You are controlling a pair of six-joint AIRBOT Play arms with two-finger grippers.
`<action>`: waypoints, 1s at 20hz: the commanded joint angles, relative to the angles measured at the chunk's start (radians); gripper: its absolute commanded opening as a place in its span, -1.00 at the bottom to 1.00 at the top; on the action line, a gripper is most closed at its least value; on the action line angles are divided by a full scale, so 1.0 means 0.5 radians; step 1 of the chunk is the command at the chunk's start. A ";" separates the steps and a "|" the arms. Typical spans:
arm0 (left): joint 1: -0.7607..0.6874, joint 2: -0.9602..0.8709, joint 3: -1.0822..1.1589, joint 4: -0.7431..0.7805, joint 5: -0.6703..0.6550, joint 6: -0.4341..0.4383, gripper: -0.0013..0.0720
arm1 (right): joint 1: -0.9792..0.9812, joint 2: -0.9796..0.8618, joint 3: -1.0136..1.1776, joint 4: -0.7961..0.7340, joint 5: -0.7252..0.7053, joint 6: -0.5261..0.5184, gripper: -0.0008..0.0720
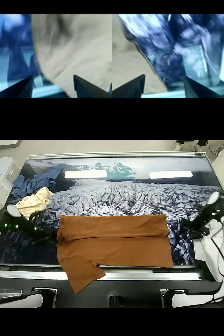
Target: Fold the clothes and pants, and hang the long-sleeved shirts on hangers.
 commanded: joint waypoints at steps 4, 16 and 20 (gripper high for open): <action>0.035 0.622 -1.058 -0.228 0.284 0.110 0.48 | -0.115 0.195 -0.336 0.068 -0.083 -0.040 0.57; -0.220 0.625 -1.337 -0.635 0.765 0.043 -0.15 | -0.115 0.219 -0.463 0.171 -0.040 -0.070 0.54; -0.264 0.645 -1.337 -0.625 0.740 0.091 -0.89 | -0.115 0.372 -0.861 0.191 -0.189 -0.086 0.58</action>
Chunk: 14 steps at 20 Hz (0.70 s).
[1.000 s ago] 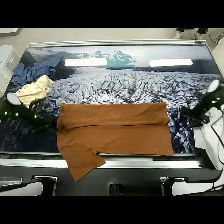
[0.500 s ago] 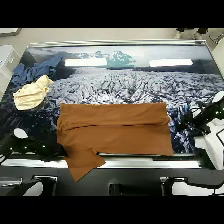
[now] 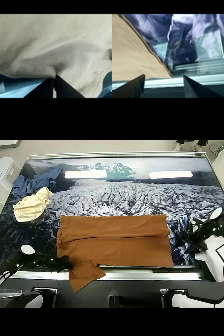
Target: Fold the clothes and pants, and hang the long-sleeved shirts on hangers.
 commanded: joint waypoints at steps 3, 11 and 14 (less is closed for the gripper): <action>0.021 0.026 -0.009 0.003 -0.020 0.020 -0.89 | -0.001 0.129 -0.560 0.201 -0.215 -0.171 0.76; 0.031 0.121 -0.005 0.031 -0.069 0.018 -0.89 | -0.001 0.129 -0.731 0.289 -0.502 -0.222 -0.02; 0.031 0.175 -0.003 0.055 -0.097 0.022 -0.89 | -0.001 0.130 -0.730 0.288 -0.474 -0.230 -0.88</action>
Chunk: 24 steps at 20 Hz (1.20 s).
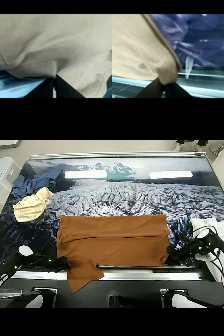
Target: Fold the clothes and pants, and hang the long-sleeved shirts on hangers.
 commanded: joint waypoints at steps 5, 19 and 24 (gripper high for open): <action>0.003 0.119 0.227 0.240 -0.237 0.004 -0.90 | 0.000 0.071 0.118 -0.014 0.129 -0.095 -0.88; 0.000 -0.950 1.896 0.330 -0.228 -0.051 -0.90 | 0.413 -0.447 1.239 0.139 -0.495 0.346 -0.88; -0.018 -1.398 2.268 0.266 -0.222 -0.100 -0.89 | 0.414 -0.643 1.299 0.140 -0.452 0.393 -0.87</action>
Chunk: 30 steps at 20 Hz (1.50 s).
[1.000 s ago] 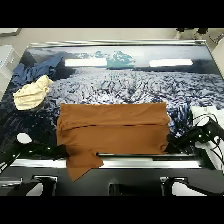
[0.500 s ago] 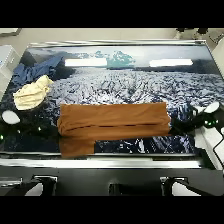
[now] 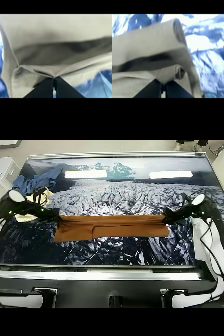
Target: Fold the clothes and pants, and hang the long-sleeved shirts on hangers.
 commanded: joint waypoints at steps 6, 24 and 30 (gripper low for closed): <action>-0.073 -0.370 0.241 -0.205 0.014 -0.015 -0.38 | -0.018 -0.094 0.096 0.040 0.047 0.030 -0.24; -0.478 0.355 0.321 -0.204 0.101 -0.280 0.96 | -0.204 -0.404 0.053 0.775 0.232 -0.565 0.11; -0.787 0.214 0.316 -0.204 0.486 -0.330 -0.36 | -0.192 -0.143 0.054 1.009 0.338 -0.599 -0.87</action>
